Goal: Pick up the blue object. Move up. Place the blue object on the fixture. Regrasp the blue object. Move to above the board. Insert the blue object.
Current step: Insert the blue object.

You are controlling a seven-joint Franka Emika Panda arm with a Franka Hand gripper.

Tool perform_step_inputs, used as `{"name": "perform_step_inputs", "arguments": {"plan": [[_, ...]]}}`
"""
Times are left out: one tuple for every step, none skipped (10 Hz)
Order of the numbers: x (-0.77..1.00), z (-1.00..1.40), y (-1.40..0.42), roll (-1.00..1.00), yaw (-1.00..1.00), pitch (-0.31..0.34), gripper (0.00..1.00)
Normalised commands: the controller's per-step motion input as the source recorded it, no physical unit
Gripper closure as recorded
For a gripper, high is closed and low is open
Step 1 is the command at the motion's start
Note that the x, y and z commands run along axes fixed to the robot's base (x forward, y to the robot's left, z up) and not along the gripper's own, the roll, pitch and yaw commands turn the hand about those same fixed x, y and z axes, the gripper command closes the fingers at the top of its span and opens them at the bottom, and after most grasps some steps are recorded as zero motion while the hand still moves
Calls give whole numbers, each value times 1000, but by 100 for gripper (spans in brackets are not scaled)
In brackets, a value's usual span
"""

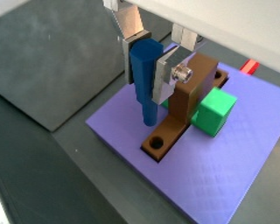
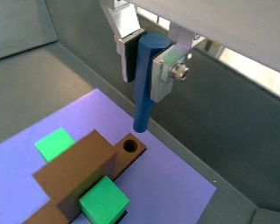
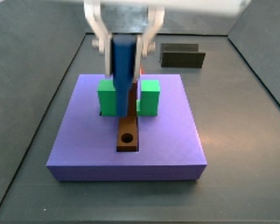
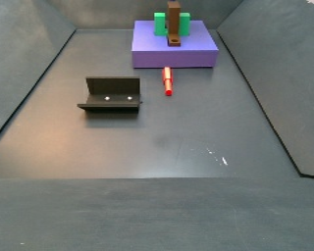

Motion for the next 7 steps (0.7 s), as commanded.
{"name": "perform_step_inputs", "arguments": {"plan": [[63,-429,-160,156,134,0,100],[109,-360,-126,123,126,0,100],[180,-286,-111,117,120,0,100],[283,-217,-71,111,160,0,100],[326,-194,-34,119,200,0,100],[271,-206,0,124,209,0,100],[0,-229,9,157,200,-10,100]]}}
